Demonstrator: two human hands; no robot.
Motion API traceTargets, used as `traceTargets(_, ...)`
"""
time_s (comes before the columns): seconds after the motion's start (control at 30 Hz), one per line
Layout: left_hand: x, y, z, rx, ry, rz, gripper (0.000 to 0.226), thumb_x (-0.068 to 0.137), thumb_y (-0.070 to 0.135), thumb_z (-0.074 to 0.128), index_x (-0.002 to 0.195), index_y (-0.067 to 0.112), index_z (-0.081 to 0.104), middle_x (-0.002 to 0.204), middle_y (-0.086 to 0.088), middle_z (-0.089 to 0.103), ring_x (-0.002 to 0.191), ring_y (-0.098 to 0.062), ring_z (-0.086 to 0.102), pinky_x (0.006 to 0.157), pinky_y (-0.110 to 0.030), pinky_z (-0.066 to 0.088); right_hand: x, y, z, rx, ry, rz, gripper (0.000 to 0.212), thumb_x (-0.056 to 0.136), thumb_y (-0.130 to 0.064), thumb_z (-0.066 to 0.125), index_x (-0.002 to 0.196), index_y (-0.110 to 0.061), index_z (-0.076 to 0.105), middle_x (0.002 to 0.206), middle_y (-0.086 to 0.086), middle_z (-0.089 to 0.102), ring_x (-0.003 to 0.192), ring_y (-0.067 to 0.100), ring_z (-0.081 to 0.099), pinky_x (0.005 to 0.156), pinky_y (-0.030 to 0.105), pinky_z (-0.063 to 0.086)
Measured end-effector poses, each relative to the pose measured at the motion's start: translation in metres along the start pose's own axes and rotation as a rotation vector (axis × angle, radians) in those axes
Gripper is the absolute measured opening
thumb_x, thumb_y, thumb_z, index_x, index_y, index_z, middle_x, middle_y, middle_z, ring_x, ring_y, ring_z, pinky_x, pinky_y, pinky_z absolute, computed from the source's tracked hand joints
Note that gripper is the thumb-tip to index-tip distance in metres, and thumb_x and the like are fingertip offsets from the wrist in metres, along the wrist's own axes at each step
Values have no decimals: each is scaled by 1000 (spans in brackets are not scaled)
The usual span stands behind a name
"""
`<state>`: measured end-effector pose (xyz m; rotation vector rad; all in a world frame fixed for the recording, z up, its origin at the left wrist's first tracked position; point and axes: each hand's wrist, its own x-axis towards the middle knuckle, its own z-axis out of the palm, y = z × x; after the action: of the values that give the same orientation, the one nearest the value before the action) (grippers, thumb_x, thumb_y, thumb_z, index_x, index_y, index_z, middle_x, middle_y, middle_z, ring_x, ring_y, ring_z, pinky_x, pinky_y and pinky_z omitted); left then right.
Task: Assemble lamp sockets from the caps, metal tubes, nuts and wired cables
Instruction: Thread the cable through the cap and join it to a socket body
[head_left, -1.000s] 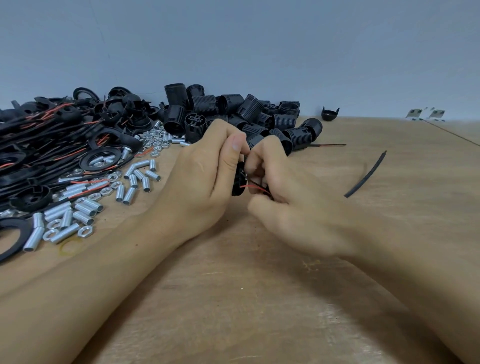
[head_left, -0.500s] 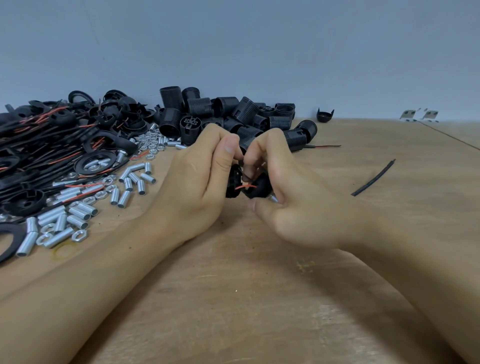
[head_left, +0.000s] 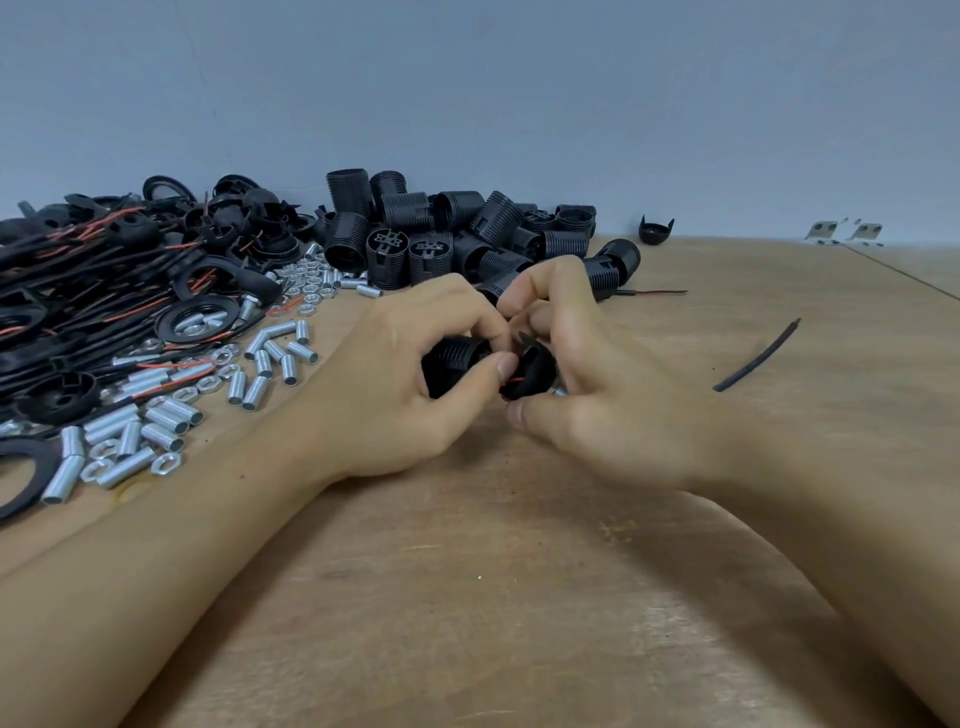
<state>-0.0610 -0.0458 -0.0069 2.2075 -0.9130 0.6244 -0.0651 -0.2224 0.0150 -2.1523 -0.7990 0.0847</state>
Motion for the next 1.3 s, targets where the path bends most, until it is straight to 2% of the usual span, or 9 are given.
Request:
traceTargets(0.2, -3, -5, 0, 7, 6, -70, 8, 93, 17, 55, 90, 11, 59, 90, -3, 61, 83, -22, 58, 73, -35, 45, 0, 2, -5, -65, -21, 55, 39, 72, -7, 47, 107, -21, 38, 89, 17, 63, 80, 30, 59, 71, 59, 48)
traceTargets(0.3, -3, -4, 0, 25, 4, -42, 11, 95, 19, 53, 91, 11, 59, 88, 1, 58, 80, -17, 54, 70, -27, 41, -1, 3, -5, -64, 16, 77, 23, 77, -34, 48, 99, -27, 43, 79, 0, 62, 63, 9, 52, 59, 39, 43)
traceTargets(0.4, -2, -4, 0, 35, -11, -23, 14, 96, 20, 50, 91, 9, 58, 86, 0, 57, 76, -22, 54, 66, -37, 43, 0, 4, -4, -145, 84, 71, 34, 86, -60, 45, 97, -28, 47, 77, -4, 66, 58, 4, 54, 59, 32, 44)
traceTargets(0.63, -5, -10, -4, -36, 119, -249, 8, 92, 29, 52, 84, 30, 52, 71, 9, 60, 62, -21, 56, 62, -36, 45, -1, 17, -17, -278, 44, 10, 22, 92, -14, 59, 109, -25, 48, 86, -5, 66, 63, 5, 50, 58, 20, 38)
traceTargets(0.73, -5, -5, -2, -71, 85, -212, 8, 94, 26, 53, 86, 24, 54, 72, 8, 59, 63, -16, 55, 64, -29, 42, -1, 15, -11, -82, 64, -19, 10, 91, -29, 58, 100, -25, 57, 70, -9, 62, 57, 4, 49, 56, 18, 37)
traceTargets(0.8, -5, -1, 1, -86, 65, -168, 11, 95, 23, 53, 89, 15, 56, 73, 6, 58, 65, -16, 54, 63, -24, 41, 1, 14, -6, 14, 121, -27, 21, 94, -43, 60, 92, -22, 60, 63, 3, 59, 55, 15, 50, 54, 31, 40)
traceTargets(0.87, -5, 1, 3, -144, 75, -165, 12, 96, 22, 52, 89, 13, 56, 73, 6, 57, 65, -15, 55, 63, -24, 42, 3, 13, -6, 52, 162, -50, 25, 94, -40, 60, 88, -16, 61, 59, 7, 59, 53, 20, 54, 53, 33, 43)
traceTargets(1.07, -3, 4, 10, -421, 243, -307, 37, 108, 23, 31, 88, 14, 61, 68, 1, 61, 60, -10, 57, 58, -18, 45, 3, 14, -6, 121, 201, -120, 16, 97, -18, 60, 84, -10, 64, 59, 10, 56, 51, 12, 49, 55, 14, 37)
traceTargets(1.3, -1, 2, 12, -435, 307, -324, 32, 109, 25, 31, 94, 11, 56, 64, -4, 58, 51, -18, 55, 50, -25, 44, 1, 7, -5, 48, 190, -210, 20, 97, -21, 60, 82, -31, 68, 58, 14, 52, 57, 32, 50, 58, 35, 41)
